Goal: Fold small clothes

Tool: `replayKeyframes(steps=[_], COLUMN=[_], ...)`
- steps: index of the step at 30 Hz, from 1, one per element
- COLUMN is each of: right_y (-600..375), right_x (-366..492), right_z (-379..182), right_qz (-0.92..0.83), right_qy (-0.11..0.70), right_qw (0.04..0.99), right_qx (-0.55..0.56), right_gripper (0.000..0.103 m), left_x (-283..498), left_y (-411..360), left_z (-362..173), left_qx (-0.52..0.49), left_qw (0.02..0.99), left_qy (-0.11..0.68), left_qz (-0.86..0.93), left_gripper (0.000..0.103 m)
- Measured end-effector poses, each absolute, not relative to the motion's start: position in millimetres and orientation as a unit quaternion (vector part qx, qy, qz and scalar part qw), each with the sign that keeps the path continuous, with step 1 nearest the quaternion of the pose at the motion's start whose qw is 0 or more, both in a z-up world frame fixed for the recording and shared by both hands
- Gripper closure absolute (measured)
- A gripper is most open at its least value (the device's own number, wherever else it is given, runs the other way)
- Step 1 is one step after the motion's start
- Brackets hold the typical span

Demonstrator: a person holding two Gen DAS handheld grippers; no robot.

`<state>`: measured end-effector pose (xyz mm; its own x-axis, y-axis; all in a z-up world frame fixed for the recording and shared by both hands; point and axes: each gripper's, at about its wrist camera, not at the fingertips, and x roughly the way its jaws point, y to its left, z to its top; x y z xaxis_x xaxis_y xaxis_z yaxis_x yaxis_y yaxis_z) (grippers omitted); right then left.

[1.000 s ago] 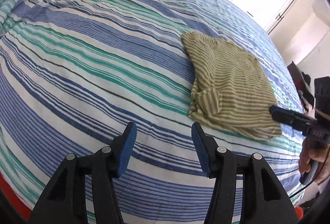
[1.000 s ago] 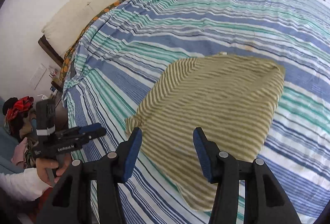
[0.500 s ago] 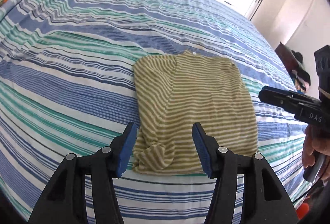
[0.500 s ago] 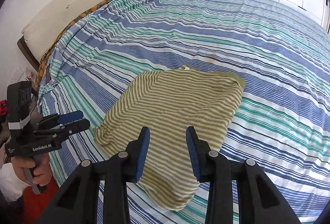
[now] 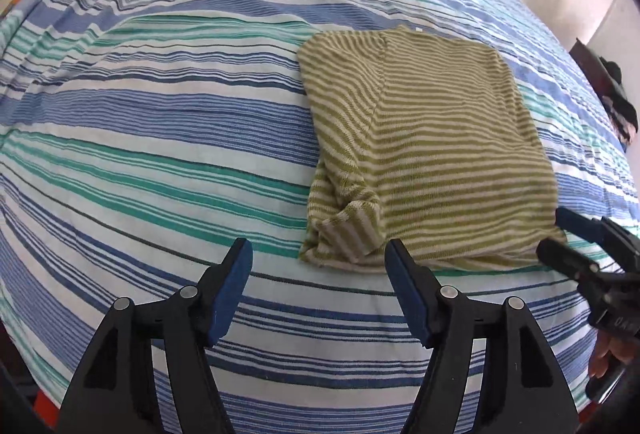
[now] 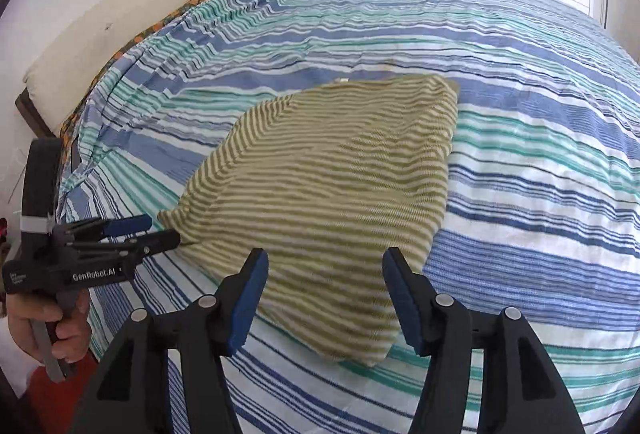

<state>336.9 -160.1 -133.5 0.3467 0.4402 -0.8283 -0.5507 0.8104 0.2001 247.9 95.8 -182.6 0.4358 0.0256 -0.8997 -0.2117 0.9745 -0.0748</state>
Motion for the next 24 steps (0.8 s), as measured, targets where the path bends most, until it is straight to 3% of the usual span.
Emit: replayKeyframes(steps=[4, 7, 16, 21, 24], right_y=[-172, -196, -228, -253, -271], right_x=[316, 301, 272, 296, 333], right_z=[-170, -157, -144, -133, -127], right_qz=[0.251, 0.249, 0.249, 0.253, 0.252], right_qy=[0.534, 0.532, 0.532, 0.531, 0.528], right_qw=[0.803, 0.809, 0.809, 0.807, 0.802], right_qx=[-0.086, -0.02, -0.006, 0.051, 0.123], right_gripper=[0.035, 0.035, 0.035, 0.035, 0.035], left_x=[233, 224, 226, 260, 292], left_y=[96, 98, 102, 159, 172], left_z=[-179, -174, -172, -169, -178], left_qx=[-0.077, -0.064, -0.051, -0.179, -0.197], left_qw=[0.839, 0.842, 0.841, 0.825, 0.812], left_qy=[0.531, 0.526, 0.533, 0.535, 0.55], left_qz=[0.087, 0.097, 0.074, 0.013, -0.007], left_gripper=[0.032, 0.031, 0.03, 0.021, 0.018])
